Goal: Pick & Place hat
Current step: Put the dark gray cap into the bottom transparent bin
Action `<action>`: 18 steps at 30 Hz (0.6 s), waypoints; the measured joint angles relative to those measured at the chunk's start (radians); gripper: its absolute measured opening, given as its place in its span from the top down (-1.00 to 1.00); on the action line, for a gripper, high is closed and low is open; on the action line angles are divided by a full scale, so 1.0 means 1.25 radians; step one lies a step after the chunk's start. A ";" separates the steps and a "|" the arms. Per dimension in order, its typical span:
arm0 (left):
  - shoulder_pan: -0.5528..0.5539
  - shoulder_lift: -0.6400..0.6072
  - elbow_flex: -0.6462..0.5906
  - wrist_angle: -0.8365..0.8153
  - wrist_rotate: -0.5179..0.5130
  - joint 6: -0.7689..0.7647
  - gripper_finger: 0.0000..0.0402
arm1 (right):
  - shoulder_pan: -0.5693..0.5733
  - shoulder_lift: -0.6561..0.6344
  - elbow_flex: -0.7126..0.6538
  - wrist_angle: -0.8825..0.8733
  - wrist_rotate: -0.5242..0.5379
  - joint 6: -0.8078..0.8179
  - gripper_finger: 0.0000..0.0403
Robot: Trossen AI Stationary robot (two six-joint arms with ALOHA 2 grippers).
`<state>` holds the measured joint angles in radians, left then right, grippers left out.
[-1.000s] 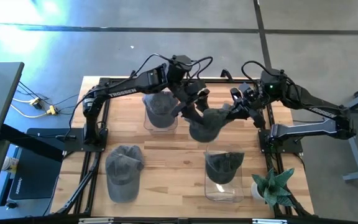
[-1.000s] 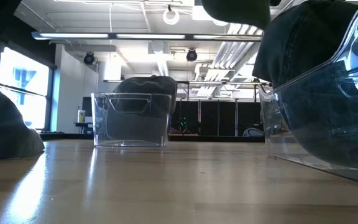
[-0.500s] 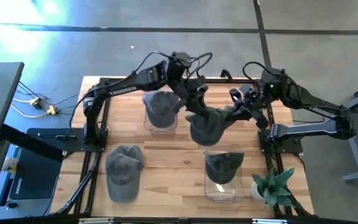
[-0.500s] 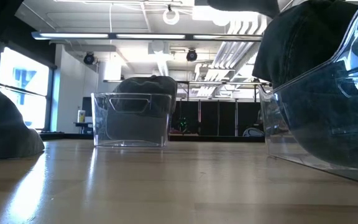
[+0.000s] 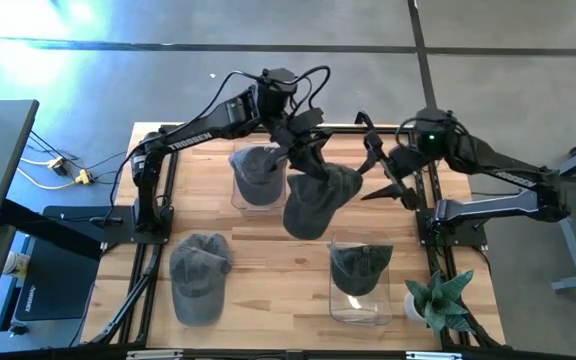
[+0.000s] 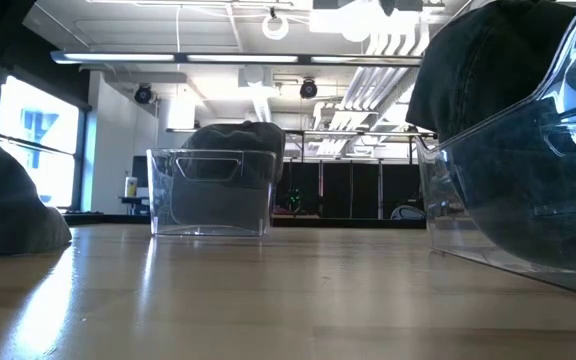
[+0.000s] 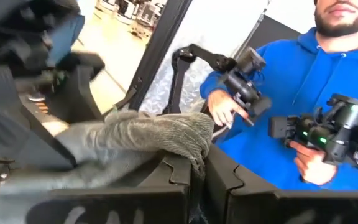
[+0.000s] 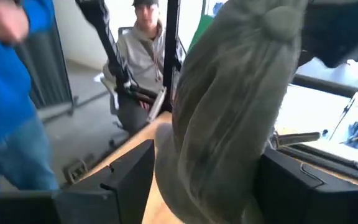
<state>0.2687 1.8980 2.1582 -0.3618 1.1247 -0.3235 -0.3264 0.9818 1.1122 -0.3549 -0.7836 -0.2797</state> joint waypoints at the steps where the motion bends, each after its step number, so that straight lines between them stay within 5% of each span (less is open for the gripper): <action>1: 0.000 0.000 0.001 0.002 -0.006 -0.003 0.96 | 0.000 0.008 0.000 0.000 -0.002 -0.027 -0.19; 10: 0.000 0.001 0.001 0.000 -0.013 -0.049 0.95 | 0.027 0.057 0.000 -0.008 0.019 -0.194 -0.17; 18: 0.000 0.002 0.001 -0.003 -0.011 -0.062 0.95 | 0.041 0.001 0.000 -0.091 -0.126 0.000 -0.17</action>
<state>0.2684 1.8999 2.1597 -0.3656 1.1115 -0.4007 -0.2756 0.9829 1.1122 -0.4689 -0.9406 -0.2798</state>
